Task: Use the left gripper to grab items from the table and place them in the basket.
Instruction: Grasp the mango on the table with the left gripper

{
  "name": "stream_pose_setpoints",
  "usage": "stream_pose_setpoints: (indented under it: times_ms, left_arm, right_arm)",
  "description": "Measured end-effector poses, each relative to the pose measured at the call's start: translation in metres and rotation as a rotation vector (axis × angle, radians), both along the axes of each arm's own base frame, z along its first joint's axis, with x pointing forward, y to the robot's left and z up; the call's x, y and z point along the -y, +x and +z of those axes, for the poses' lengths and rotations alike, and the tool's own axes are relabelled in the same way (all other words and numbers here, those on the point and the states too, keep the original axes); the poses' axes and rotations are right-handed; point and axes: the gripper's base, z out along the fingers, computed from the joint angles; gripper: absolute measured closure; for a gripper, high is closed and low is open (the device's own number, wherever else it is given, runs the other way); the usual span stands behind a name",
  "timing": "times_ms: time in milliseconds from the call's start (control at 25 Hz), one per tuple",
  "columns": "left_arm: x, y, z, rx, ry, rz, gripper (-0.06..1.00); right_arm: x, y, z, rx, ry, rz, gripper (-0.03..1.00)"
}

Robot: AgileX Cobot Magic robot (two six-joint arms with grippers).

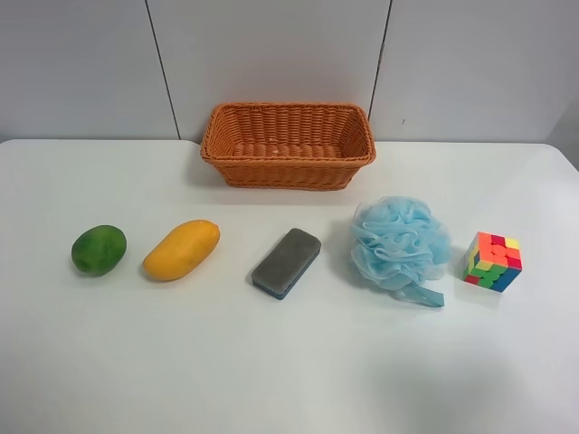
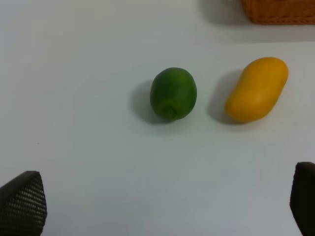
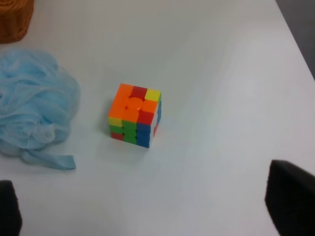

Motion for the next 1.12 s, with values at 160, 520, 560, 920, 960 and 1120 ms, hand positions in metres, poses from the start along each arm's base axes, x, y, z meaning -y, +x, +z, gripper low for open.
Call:
stream_pose_setpoints:
  times_ms: [160, 520, 560, 920, 960, 1120]
  left_arm:
    - [0.0000, 0.0000, 0.0000, 0.000, 0.000, 0.000, -0.05]
    - [0.0000, 0.0000, 0.0000, 0.000, 0.000, 0.000, -0.05]
    - [0.0000, 0.0000, 0.0000, 0.000, 0.000, 0.000, -0.05]
    - [0.0000, 0.0000, 0.0000, 0.000, 0.002, -0.001, -0.05]
    - [0.0000, 0.0000, 0.0000, 0.000, 0.002, -0.001, -0.05]
    - [0.0000, 0.0000, 0.0000, 0.000, 0.002, -0.001, -0.05]
  right_arm:
    - [0.0000, 0.0000, 0.0000, 0.000, 0.000, 0.000, -0.03]
    - [0.0000, 0.0000, 0.0000, 0.000, 0.000, 0.000, -0.03]
    - [0.0000, 0.0000, 0.0000, 0.000, 0.000, 0.000, -0.03]
    - [0.0000, 0.0000, 0.0000, 0.000, 0.000, 0.000, -0.03]
    - [0.0000, 0.0000, 0.0000, 0.000, 0.000, 0.000, -0.03]
    - [0.0000, 0.0000, 0.0000, 0.000, 0.000, 0.000, -0.03]
